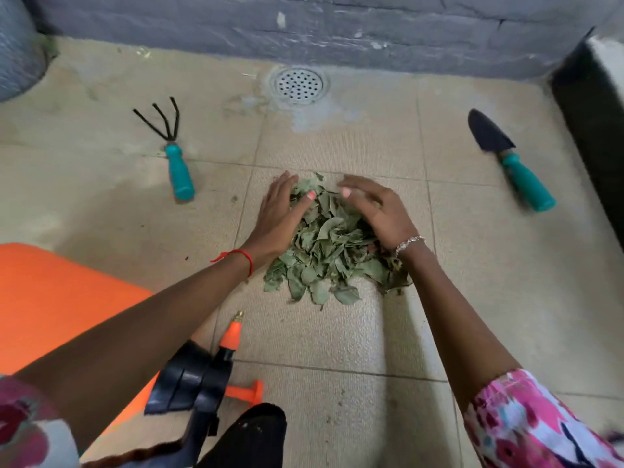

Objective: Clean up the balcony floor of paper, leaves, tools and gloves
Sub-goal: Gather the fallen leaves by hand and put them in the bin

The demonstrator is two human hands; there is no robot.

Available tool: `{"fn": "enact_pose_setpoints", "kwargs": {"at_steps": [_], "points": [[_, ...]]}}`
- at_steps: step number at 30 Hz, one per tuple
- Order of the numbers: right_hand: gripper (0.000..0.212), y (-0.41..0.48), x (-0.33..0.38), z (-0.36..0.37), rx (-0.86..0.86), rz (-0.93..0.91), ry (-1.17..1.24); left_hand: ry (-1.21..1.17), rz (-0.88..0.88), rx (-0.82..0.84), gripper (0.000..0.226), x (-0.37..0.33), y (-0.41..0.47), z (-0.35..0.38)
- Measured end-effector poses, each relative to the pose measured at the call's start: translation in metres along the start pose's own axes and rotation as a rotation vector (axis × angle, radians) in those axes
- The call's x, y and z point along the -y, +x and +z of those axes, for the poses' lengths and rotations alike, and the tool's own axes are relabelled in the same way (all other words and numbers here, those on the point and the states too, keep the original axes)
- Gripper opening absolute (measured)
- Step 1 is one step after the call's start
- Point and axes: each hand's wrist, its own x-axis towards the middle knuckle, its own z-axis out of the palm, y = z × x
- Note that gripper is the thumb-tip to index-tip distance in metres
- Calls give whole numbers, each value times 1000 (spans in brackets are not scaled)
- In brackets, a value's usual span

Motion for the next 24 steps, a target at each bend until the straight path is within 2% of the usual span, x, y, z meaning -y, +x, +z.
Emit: {"fn": "enact_pose_setpoints", "kwargs": {"at_steps": [2, 4, 7, 10, 14, 17, 19, 21, 24], "points": [[50, -19, -1, -5, -222, 1, 55, -38, 26, -6, 61, 2, 1, -4], [65, -41, -12, -2, -340, 65, 4, -36, 23, 4, 59, 4, 4, -10], [82, -62, -26, 14, -333, 143, -210, -12, 16, 62, 59, 6, 10, -9], [85, -56, -23, 35, -316, 125, -325, -31, 82, 104, 65, 8, 12, 2], [76, -35, -5, 61, -360, 125, -100, -192, 118, 52, 54, -2, 11, 24], [50, -23, 11, 78, -465, 127, 208, -591, 11, -36, 41, -21, 10, 35], [30, -18, 23, 86, -561, 151, 396, -773, -24, -87, 33, -29, 10, 39], [26, -12, 32, 91, -619, 182, 502, -829, -24, -149, 24, -35, 10, 39], [29, -10, 42, 92, -610, 131, 500, -898, -45, -224, 15, -38, 10, 32]]}}
